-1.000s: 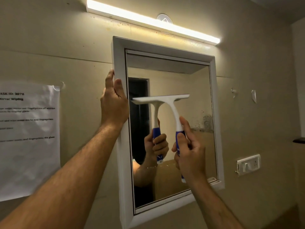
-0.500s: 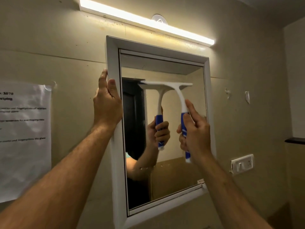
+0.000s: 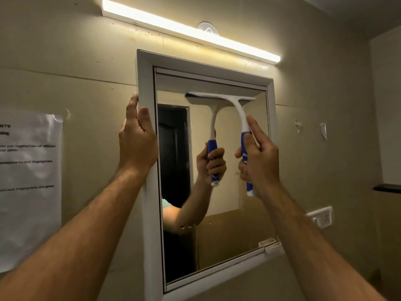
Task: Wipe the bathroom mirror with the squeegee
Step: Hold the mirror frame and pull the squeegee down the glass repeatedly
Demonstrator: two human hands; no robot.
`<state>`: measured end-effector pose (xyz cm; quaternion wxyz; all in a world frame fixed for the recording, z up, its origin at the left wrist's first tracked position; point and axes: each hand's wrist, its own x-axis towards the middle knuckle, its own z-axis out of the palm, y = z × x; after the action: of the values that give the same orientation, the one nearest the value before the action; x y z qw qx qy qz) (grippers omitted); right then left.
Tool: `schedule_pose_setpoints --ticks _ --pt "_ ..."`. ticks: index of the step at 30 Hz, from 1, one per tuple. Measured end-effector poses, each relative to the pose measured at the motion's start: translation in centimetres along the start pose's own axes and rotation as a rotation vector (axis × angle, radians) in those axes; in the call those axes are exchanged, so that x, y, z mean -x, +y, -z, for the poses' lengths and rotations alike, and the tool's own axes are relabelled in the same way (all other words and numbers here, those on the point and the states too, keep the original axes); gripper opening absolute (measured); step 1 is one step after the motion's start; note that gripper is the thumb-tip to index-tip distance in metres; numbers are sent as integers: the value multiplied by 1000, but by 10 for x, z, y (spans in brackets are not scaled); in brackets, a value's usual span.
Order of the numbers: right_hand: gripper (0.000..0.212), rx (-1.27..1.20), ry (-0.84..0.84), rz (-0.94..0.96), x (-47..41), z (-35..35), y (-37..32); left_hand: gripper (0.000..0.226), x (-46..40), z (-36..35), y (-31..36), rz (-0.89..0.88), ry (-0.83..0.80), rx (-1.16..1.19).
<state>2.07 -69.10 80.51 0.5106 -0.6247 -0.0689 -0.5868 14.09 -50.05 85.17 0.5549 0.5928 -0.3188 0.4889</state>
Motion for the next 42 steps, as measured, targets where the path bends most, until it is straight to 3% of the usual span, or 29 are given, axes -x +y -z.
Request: schedule_pose_setpoints --ticks 7,17,25,35,42 --pt "42 -21 -42 -51 60 23 41 49 0 0 4 -10 6 -7" --pt "40 16 17 37 -18 11 8 48 1 0 0 9 6 -13" --pt "47 22 -27 24 76 24 73 47 1 -1 1 -8 22 -6" --pt "40 -20 8 -2 -3 9 9 47 3 -1 6 12 15 -22" --pt "43 -20 -17 -60 82 26 55 47 2 -1 5 11 32 -23"
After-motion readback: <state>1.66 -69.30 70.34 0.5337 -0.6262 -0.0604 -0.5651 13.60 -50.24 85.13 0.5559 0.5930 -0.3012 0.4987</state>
